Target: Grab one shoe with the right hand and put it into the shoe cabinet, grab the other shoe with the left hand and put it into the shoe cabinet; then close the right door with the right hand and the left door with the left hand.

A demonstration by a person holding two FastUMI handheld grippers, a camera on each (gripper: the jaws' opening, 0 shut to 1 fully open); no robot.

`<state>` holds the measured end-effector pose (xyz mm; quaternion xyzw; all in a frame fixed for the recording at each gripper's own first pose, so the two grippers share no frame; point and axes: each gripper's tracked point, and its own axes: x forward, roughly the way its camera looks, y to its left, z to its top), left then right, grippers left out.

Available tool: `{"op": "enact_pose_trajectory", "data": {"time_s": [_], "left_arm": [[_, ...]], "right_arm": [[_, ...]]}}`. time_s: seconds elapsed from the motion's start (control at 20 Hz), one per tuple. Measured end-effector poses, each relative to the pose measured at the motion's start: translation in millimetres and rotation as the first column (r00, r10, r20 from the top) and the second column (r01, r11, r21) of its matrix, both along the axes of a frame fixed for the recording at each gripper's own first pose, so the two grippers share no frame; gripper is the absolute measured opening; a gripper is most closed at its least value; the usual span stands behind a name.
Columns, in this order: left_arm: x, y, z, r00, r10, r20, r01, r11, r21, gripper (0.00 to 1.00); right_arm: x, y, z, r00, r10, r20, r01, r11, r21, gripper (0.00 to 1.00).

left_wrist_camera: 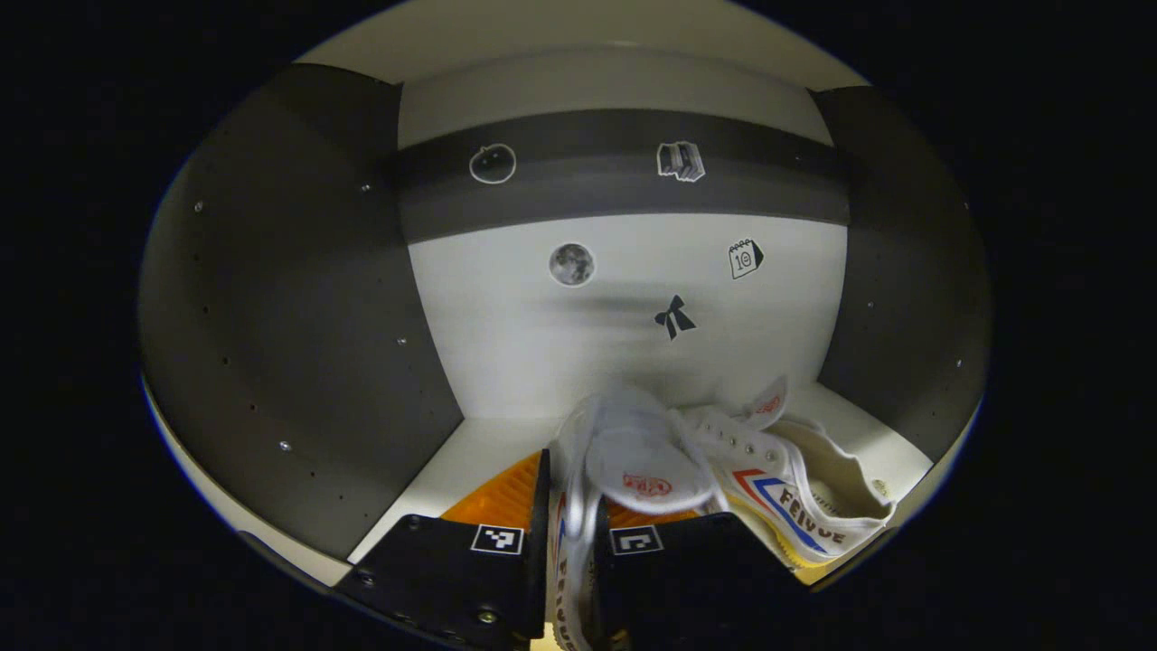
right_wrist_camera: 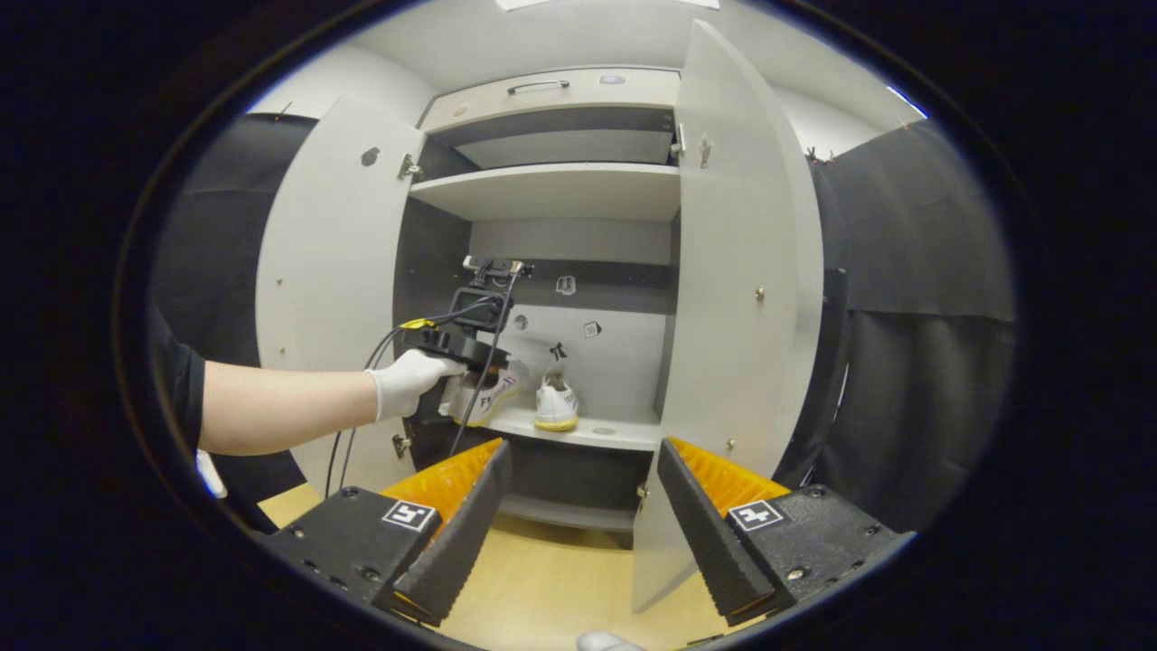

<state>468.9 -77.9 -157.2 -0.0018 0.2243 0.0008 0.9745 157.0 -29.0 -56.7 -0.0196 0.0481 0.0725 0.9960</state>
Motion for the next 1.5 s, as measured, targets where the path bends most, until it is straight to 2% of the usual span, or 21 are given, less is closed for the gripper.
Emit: {"op": "enact_pose_trajectory", "data": {"time_s": [0.05, 0.1, 0.15, 0.2, 0.25, 0.3, 0.4, 0.55, 0.75, 0.9, 1.0, 1.15, 1.2, 1.3, 1.4, 1.5], "left_arm": [[0.2, 6.4, -1.8, 1.0, 0.013, 0.003, -0.013, 1.0, 0.016, 0.23], [0.0, 7.3, -4.7, 1.0, 0.01, -0.002, -0.01, 1.0, 0.023, 0.36], [-1.2, 9.5, -10.3, 1.0, 0.011, -0.019, -0.011, 1.0, 0.023, 0.69], [-2.3, 12.9, -14.5, 0.999, 0.015, -0.028, -0.014, 0.999, 0.03, 0.6], [-16.4, 17.7, -12.6, 0.999, 0.027, -0.033, -0.026, 0.999, 0.023, 0.78], [-6.8, 20.1, -16.8, 0.999, 0.035, -0.031, -0.035, 0.999, 0.005, 0.96], [-13.1, 23.0, -15.9, 0.999, 0.041, -0.035, -0.042, 0.999, -0.032, 0.95], [-19.7, 26.6, -7.1, 0.999, 0.033, -0.019, -0.034, 0.999, -0.04, 0.97], [-36.2, 22.9, 17.8, 0.999, 0.011, 0.034, -0.008, 0.997, -0.075, 0.96], [-62.2, 28.7, 47.0, 0.993, 0.028, 0.118, -0.017, 0.996, -0.087, 0.97], [-88.6, 27.3, 67.6, 0.982, 0.016, 0.187, -0.003, 0.998, -0.07, 0.97], [-136.3, 17.8, 100.3, 0.95, -0.029, 0.311, 0.033, 0.999, -0.01, 0.97], [-152.3, 11.2, 107.8, 0.939, -0.048, 0.339, 0.051, 0.999, 0.001, 1.0], [-188.1, 2.1, 117.7, 0.925, -0.074, 0.373, 0.074, 0.997, 0.013, 0.96], [-223.4, -3.4, 125.7, 0.918, -0.075, 0.39, 0.086, 0.996, -0.009, 1.0], [-253.2, -4.0, 127.6, 0.913, -0.066, 0.402, 0.084, 0.996, -0.027, 0.96]], "right_arm": [[0.6, -2.0, -0.8, 1.0, -0.006, -0.005, 0.006, 1.0, 0.005, 1.0], [0.6, -2.8, -2.5, 1.0, -0.008, -0.013, 0.008, 1.0, 0.013, 1.0], [0.6, -3.0, -3.9, 1.0, -0.01, -0.019, 0.011, 1.0, 0.015, 1.0], [0.3, -3.5, -4.1, 1.0, -0.013, -0.018, 0.014, 1.0, 0.016, 1.0], [-0.1, -3.1, -2.6, 1.0, -0.015, -0.014, 0.015, 1.0, 0.015, 1.0], [-0.5, -3.0, -2.0, 1.0, -0.015, -0.011, 0.015, 1.0, 0.012, 1.0], [-0.5, -0.1, -0.2, 1.0, -0.011, -0.006, 0.011, 1.0, 0.011, 1.0], [-2.4, 4.2, -1.9, 1.0, -0.007, -0.014, 0.007, 1.0, 0.011, 1.0], [-7.3, 5.0, 1.6, 1.0, -0.013, -0.004, 0.013, 1.0, 0.009, 1.0], [-9.6, -1.5, 8.9, 0.999, -0.033, 0.016, 0.033, 0.999, 0.009, 1.0], [-11.8, -8.6, 13.7, 0.998, -0.052, 0.027, 0.051, 0.998, 0.02, 1.0], [-13.5, -25.6, 20.5, 0.995, -0.093, 0.042, 0.092, 0.995, 0.029, 1.0], [-14.5, -31.1, 22.1, 0.994, -0.105, 0.042, 0.104, 0.994, 0.033, 1.0], [-18.5, -38.0, 23.9, 0.993, -0.109, 0.04, 0.107, 0.993, 0.048, 1.0], [-24.7, -42.0, 22.0, 0.994, -0.109, 0.031, 0.107, 0.993, 0.05, 0.99], [-33.7, -43.7, 22.0, 0.994, -0.103, 0.032, 0.102, 0.994, 0.044, 0.99]]}}
